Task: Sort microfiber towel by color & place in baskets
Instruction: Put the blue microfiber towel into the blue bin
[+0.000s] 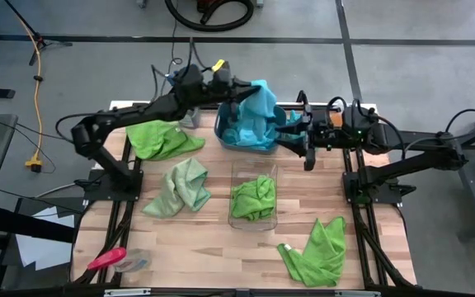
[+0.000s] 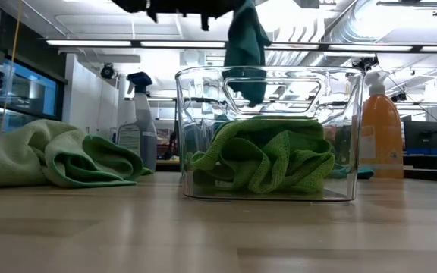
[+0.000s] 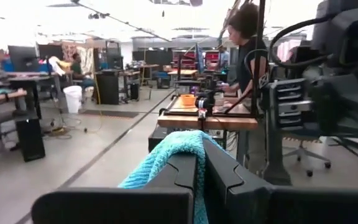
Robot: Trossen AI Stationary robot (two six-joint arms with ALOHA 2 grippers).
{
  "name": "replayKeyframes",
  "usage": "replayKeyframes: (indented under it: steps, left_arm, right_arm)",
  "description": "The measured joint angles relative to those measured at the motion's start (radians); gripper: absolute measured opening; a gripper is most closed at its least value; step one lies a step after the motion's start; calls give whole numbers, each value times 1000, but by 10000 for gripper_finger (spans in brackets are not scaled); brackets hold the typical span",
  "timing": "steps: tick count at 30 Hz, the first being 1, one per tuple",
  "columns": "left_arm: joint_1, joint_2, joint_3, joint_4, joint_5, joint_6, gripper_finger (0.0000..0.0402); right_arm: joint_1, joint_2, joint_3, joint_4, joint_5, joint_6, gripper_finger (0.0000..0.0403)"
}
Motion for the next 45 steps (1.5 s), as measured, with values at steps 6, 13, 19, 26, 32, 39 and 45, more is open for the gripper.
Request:
replayKeyframes:
  steps: [6,13,19,26,32,39,45]
  left_arm:
    - [29,117,114,-5,-19,62,0]
    - [56,173,115,-105,-42,23,0]
    - [68,245,115,-297,-139,46,0]
    - [69,309,115,-558,-161,-7,0]
    - [56,289,116,-798,-234,20,0]
    - [60,297,114,-1096,-281,-4,0]
    - [57,297,114,-1187,-270,-21,0]
  right_arm:
    - [0,-18,0,-23,48,-35,165]
    - [0,-18,0,-54,86,-44,165]
    - [0,-17,0,-82,110,-44,165]
    - [0,-17,0,-87,120,-37,165]
    - [0,-17,0,-103,149,-51,165]
    - [0,-17,0,-121,165,-53,165]
    - [0,-17,0,-132,165,-56,165]
